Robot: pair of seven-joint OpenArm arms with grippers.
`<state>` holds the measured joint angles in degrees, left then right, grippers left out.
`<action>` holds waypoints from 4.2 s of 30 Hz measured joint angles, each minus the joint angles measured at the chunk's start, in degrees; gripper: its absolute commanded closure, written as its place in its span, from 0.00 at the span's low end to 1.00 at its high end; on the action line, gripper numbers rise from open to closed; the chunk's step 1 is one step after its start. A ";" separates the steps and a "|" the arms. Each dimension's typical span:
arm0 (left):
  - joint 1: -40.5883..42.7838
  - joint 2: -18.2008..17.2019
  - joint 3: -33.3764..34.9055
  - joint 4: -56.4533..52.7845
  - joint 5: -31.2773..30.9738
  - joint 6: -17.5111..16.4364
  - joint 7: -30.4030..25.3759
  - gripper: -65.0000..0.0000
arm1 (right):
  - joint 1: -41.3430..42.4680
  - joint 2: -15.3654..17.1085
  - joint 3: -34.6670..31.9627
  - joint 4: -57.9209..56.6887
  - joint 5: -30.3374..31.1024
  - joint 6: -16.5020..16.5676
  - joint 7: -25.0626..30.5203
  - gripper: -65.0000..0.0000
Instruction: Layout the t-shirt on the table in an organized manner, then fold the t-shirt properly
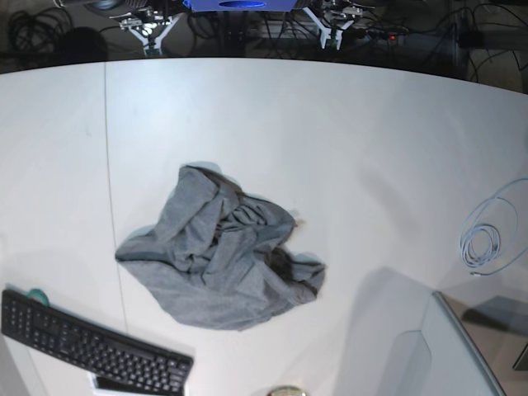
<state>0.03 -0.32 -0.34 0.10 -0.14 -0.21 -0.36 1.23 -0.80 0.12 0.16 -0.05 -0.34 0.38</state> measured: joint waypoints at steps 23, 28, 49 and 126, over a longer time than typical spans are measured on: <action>1.66 -0.04 0.31 2.16 -0.13 0.02 -0.07 0.99 | -0.04 0.00 0.00 -0.04 0.00 0.02 -0.22 0.99; 1.92 -0.04 0.17 2.14 -0.15 0.00 -0.26 0.99 | -0.02 0.00 0.00 -0.04 0.00 0.02 -0.20 0.99; -0.37 0.98 -0.07 2.23 -0.15 0.20 -0.46 0.99 | -0.96 0.00 0.04 -0.04 0.04 0.26 -0.26 0.38; 21.90 -0.83 -0.15 99.67 -0.31 0.22 19.50 1.00 | -14.88 3.15 13.18 103.95 0.17 18.67 -40.35 0.77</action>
<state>21.93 -1.15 -0.49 99.77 -0.45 0.01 19.14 -13.65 2.35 13.30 104.12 0.12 18.33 -39.97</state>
